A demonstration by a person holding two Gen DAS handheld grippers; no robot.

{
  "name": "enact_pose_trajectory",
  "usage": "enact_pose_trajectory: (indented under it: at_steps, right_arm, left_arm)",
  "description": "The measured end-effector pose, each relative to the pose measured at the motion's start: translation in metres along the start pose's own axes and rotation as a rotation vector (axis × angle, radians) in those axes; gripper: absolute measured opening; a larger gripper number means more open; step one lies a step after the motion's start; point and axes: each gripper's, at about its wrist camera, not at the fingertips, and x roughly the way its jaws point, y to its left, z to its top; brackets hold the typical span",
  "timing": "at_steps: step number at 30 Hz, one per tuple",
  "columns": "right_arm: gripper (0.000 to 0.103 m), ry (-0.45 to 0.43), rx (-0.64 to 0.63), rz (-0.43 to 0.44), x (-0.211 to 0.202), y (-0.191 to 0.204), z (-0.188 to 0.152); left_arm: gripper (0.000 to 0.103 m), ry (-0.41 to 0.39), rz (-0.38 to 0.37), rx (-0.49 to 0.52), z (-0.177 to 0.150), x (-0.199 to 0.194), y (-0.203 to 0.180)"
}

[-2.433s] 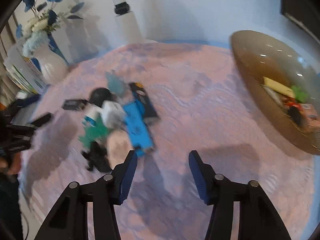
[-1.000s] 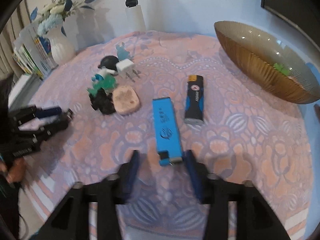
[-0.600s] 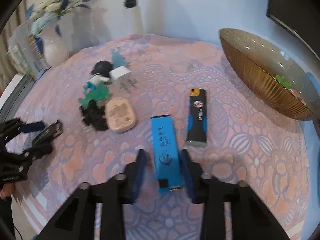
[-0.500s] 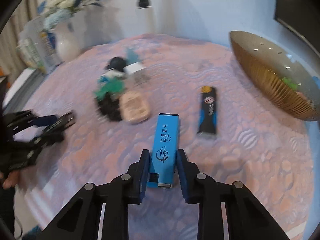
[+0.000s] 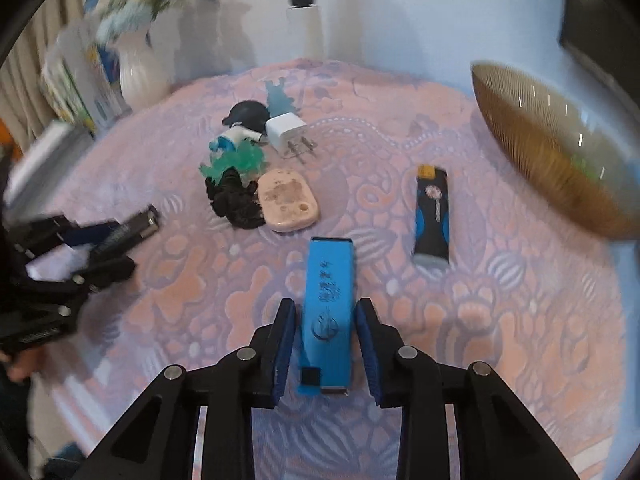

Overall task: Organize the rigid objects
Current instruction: 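Carry the USB stick and blue lighter over the bowl and open both tools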

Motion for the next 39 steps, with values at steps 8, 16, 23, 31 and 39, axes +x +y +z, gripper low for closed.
enact_pose_trajectory:
  at_steps: [8, 16, 23, 31, 39]
  right_arm:
    - [0.023, -0.092, 0.059, 0.213, -0.033, -0.005, 0.004]
    - [0.023, -0.260, 0.230, 0.129, -0.099, -0.091, 0.027]
    - [0.023, -0.317, 0.448, -0.140, -0.141, -0.207, 0.053]
    - [0.023, -0.163, 0.670, -0.110, -0.089, -0.281, 0.056]
    - [0.024, -0.099, 0.678, -0.098, -0.064, -0.281, 0.050]
  left_arm:
    - [0.021, -0.048, -0.056, -0.017, 0.024, -0.012, -0.011]
    - [0.021, -0.202, -0.122, 0.029, 0.108, -0.037, -0.044]
    - [0.021, -0.288, -0.218, 0.030, 0.219, -0.029, -0.093]
    - [0.021, -0.157, -0.315, -0.031, 0.267, 0.050, -0.139]
    - [0.044, -0.121, -0.296, -0.019, 0.272, 0.069, -0.161]
